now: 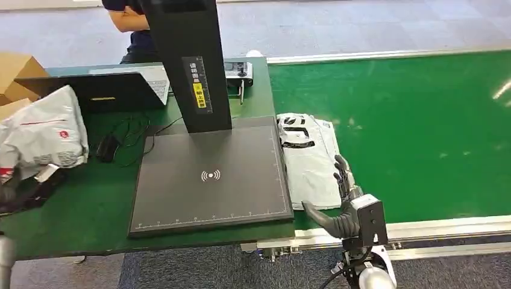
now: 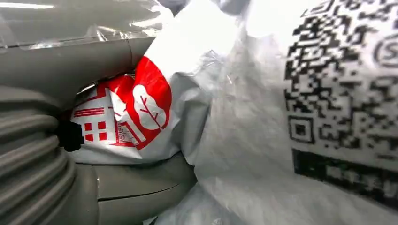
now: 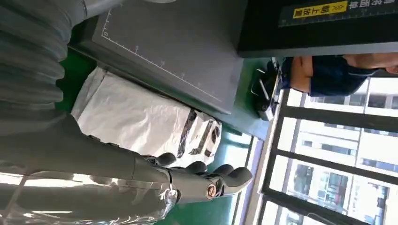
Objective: Moved the parcel from conveyor to table for the left to box.
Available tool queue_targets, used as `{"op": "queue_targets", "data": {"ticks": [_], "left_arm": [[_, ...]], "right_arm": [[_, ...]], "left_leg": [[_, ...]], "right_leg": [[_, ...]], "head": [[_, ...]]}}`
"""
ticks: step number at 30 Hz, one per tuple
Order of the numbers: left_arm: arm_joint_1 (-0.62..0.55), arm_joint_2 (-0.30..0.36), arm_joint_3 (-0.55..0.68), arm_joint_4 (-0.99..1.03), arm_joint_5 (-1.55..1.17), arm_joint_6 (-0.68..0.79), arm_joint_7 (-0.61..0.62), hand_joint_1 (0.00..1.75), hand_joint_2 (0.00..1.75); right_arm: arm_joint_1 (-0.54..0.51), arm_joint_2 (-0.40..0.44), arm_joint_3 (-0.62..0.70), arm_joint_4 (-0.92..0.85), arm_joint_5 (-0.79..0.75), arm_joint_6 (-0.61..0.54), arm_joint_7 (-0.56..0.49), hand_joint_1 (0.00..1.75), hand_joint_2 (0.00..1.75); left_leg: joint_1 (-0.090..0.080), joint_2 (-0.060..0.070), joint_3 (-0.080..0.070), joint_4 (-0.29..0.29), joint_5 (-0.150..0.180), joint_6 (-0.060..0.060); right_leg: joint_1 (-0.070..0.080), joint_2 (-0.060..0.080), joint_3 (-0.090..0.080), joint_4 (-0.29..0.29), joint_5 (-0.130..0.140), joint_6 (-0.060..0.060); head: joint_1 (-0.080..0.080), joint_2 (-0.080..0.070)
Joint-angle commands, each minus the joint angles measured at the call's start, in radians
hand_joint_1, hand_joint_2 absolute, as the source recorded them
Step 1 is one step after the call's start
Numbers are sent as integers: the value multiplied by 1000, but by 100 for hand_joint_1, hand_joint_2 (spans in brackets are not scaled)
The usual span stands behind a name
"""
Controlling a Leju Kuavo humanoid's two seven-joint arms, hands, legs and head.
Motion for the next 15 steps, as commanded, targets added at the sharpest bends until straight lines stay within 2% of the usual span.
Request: {"op": "queue_targets", "data": {"ticks": [1,2,4,5,8,15], "left_arm": [[-264,50,42,568,-52,23,-21,175,175],[-352,61,13,687,-62,55,-27,175,175],[-400,66,-27,744,-82,62,-22,175,175],[-428,52,-43,757,-90,97,-21,2,175],[-458,23,-71,756,-106,139,-8,0,175],[-450,-1,-64,692,-112,247,-27,0,175]], "right_arm": [[-25,-8,48,35,0,20,2,0,175],[-26,-7,49,35,0,20,2,0,175],[-21,-5,45,28,0,19,2,0,175],[-14,-1,38,14,0,18,1,0,175],[-17,6,35,5,9,27,15,0,175],[-40,20,51,33,16,35,20,0,175]], "left_leg": [[-1,-4,3,-5,4,0],[0,-5,1,-2,3,0],[0,-10,0,-4,6,0],[-1,-8,1,-2,4,-1],[0,-11,0,-2,6,-1],[0,-5,0,-1,3,-1]], "right_leg": [[0,-3,3,-3,2,-2],[0,-4,2,-1,1,-1],[0,-9,3,-2,2,-2],[-1,-7,2,-1,0,-1],[0,-11,3,-2,1,-1],[0,-5,2,-1,1,-1]], "head": [[0,0],[1,0],[0,0],[0,0],[0,0],[1,0]]}}
